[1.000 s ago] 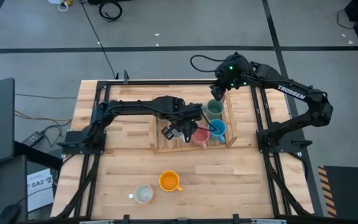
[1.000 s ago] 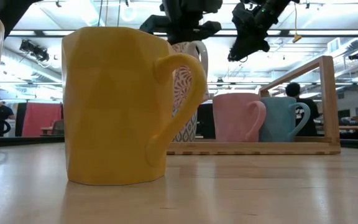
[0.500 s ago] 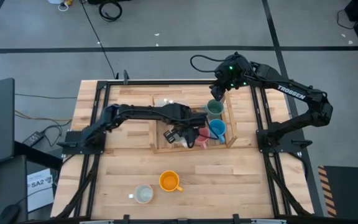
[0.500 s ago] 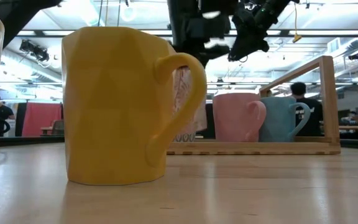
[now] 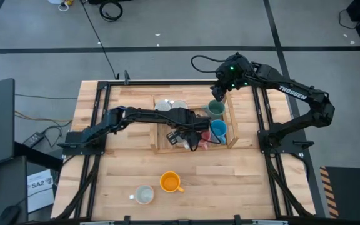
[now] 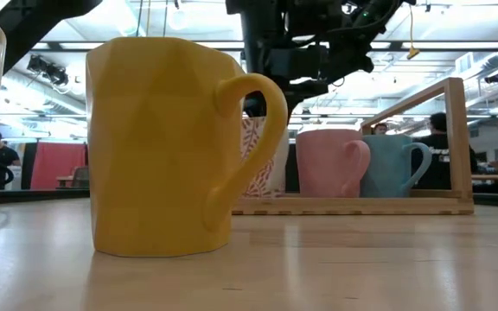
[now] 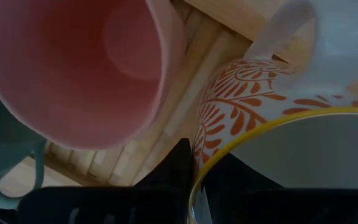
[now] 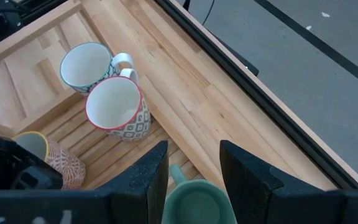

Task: Place coffee mugs
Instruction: Put the orange cup on the shelf aligned with the gray cup

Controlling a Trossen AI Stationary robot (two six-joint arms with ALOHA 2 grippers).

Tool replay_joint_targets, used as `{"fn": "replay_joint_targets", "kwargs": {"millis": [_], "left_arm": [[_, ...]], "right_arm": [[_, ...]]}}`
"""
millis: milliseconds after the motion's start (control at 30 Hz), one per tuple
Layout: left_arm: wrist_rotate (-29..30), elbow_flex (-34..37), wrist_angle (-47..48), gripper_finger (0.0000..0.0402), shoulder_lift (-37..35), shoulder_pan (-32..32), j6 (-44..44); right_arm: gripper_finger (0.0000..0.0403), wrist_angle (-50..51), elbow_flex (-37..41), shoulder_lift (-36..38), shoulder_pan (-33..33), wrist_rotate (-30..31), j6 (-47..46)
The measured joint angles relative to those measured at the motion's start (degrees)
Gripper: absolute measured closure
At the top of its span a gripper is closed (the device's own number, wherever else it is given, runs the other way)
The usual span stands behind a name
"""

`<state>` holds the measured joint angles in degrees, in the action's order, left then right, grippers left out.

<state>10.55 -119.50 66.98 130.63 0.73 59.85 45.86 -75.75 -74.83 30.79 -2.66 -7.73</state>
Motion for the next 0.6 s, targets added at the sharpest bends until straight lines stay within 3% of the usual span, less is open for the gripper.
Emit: {"fn": "replay_joint_targets", "kwargs": {"millis": [600], "left_arm": [[0.45,0.13,-4.23,0.0355,0.11,0.07,-0.26]], "right_arm": [[0.0253,-0.12,0.0,-0.04,0.0,-0.02,0.0]]}}
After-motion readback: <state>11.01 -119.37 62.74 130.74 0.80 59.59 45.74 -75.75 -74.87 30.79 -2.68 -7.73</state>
